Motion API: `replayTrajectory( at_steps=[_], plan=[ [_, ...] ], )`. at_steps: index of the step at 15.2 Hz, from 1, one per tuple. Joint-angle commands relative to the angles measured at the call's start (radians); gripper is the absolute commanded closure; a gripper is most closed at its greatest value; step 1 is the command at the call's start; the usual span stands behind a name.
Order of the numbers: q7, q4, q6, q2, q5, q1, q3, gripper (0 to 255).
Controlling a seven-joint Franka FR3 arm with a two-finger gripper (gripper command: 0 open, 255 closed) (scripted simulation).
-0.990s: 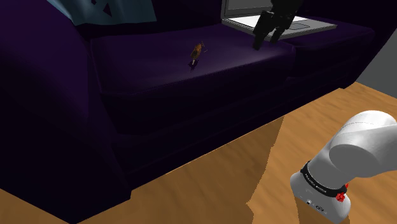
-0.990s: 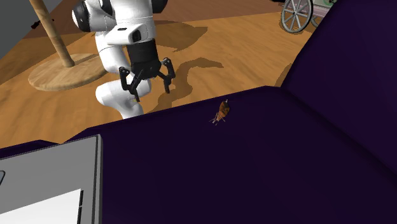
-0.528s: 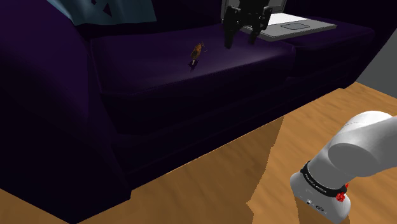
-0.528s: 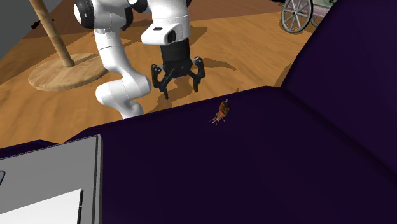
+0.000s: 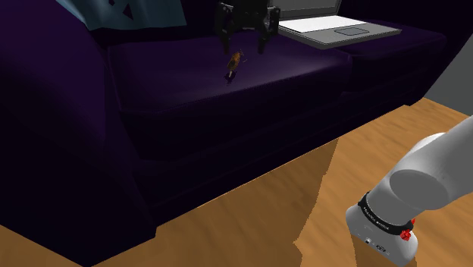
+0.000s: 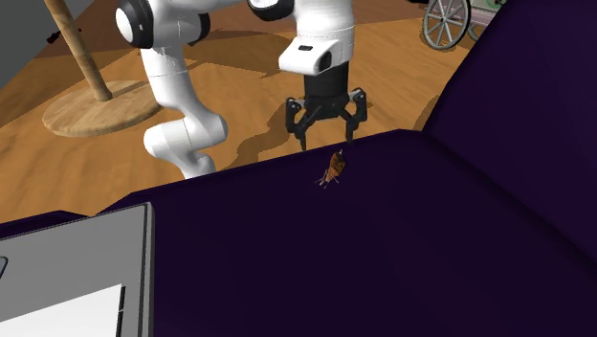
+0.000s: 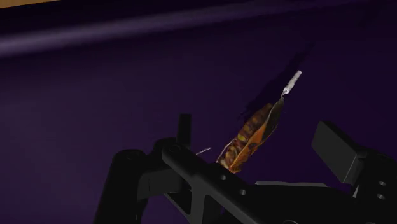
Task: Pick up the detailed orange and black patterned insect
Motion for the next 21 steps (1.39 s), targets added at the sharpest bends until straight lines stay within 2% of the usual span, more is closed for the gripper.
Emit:
replayTrajectory(
  at_steps=[1, 10, 11, 21],
  plan=[
    [0.087, 0.096, -0.022, 0.086, -0.02, 0.0, 0.037, 0],
    [0.074, -0.04, 0.084, 0.054, -0.006, 0.004, 0.032, 0],
    [0.073, -0.041, 0.086, 0.054, -0.006, 0.003, 0.031, 255],
    [0.076, -0.023, 0.07, 0.057, -0.007, 0.004, 0.031, 255]
  ],
)
